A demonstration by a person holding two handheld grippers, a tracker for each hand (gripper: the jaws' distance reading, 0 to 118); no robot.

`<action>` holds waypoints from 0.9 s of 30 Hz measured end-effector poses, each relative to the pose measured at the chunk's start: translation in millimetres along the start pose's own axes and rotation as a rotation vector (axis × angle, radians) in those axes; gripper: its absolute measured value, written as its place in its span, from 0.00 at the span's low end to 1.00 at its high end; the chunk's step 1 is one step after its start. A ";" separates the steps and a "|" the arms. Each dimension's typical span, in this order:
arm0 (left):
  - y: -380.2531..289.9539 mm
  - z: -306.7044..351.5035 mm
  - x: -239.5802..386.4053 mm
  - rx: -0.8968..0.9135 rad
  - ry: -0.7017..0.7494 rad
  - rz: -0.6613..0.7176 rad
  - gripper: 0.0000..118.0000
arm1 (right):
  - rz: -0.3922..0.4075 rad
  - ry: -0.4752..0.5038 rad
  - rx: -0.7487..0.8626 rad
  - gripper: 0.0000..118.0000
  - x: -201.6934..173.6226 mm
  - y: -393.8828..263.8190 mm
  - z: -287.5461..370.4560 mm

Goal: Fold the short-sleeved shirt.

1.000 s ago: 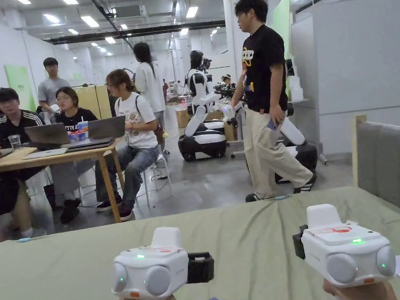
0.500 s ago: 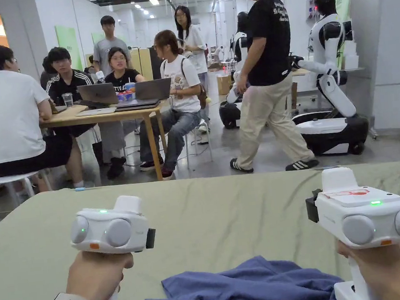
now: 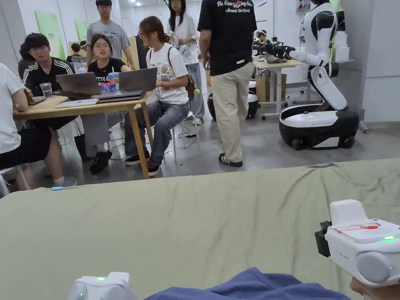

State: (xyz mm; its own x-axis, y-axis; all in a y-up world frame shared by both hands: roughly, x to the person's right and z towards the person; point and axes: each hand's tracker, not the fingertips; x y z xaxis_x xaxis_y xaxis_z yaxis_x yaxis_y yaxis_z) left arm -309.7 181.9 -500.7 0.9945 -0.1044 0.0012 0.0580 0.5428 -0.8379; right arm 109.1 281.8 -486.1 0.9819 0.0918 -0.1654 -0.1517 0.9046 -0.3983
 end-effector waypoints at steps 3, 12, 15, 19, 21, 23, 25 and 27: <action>1.0 -22.2 1.6 -0.007 0.019 -0.021 0.89 | -0.013 -0.015 -0.026 0.00 8.5 -5.6 -18.6; -3.0 -59.6 8.6 -0.106 -0.033 0.076 0.65 | -0.007 -0.044 -0.073 0.00 20.1 -20.3 -30.6; -4.8 -51.9 21.2 -0.068 -0.032 -0.021 0.40 | -0.003 -0.056 -0.086 0.00 23.2 -20.0 -28.7; -9.0 -46.2 34.5 -0.047 0.016 -0.103 0.01 | -0.023 -0.070 -0.117 0.00 29.0 -18.5 -23.6; -6.9 -38.6 29.2 -0.040 0.010 -0.084 0.01 | -0.024 -0.065 -0.132 0.00 35.3 -20.3 -26.1; 0.2 -25.1 20.4 -0.007 -0.016 -0.012 0.01 | -0.010 -0.050 -0.162 0.00 38.8 -20.4 -27.1; 3.8 -13.5 9.7 0.002 -0.043 0.012 0.00 | 0.002 -0.039 -0.235 0.00 40.3 -21.2 -32.5; 8.3 -1.4 2.7 0.025 -0.056 0.033 0.00 | -0.019 -0.030 -0.309 0.01 44.0 -27.6 -43.8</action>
State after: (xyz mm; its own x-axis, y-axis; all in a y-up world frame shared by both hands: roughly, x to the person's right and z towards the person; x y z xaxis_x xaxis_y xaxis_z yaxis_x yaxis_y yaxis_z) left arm -306.6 184.9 -508.5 0.9992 -0.0399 0.0049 0.0266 0.5655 -0.8243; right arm 151.5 242.6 -522.0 0.9871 0.0923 -0.1309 -0.1561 0.7375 -0.6571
